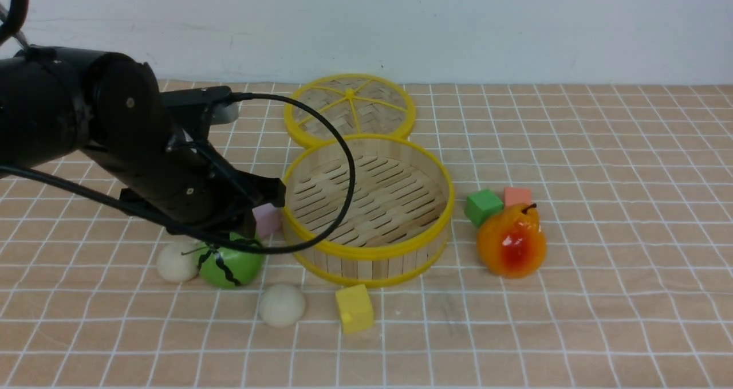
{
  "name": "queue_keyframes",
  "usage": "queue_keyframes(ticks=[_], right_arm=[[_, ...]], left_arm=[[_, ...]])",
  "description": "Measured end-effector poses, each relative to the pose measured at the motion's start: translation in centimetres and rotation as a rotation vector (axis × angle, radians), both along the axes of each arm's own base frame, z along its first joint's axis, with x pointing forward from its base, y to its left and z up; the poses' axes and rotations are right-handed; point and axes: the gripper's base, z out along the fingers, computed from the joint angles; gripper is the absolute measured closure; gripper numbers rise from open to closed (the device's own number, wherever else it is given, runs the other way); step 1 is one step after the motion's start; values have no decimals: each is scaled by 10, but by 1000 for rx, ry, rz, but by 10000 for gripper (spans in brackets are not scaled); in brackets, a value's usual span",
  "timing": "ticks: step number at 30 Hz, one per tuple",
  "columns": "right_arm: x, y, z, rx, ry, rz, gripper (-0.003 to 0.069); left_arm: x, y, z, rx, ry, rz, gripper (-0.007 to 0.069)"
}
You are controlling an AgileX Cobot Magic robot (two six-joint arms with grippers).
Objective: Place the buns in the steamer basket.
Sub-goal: Use the left arm to grab a steamed stuffed bun
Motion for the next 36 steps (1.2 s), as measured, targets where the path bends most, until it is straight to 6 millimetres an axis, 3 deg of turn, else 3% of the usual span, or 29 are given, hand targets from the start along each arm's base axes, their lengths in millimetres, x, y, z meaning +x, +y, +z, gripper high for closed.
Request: queue_keyframes(ticks=[5, 13, 20, 36], right_arm=[[0, 0, 0, 0, 0, 0, 418], [0, 0, 0, 0, 0, 0, 418], [0, 0, 0, 0, 0, 0, 418], [0, 0, 0, 0, 0, 0, 418]], left_arm=[[-2, -5, -4, -37, 51, -28, 387], [4, -18, -44, -64, 215, -121, 386], [12, -20, -66, -54, 248, -118, 386], [18, -22, -85, -43, 279, -110, 411]])
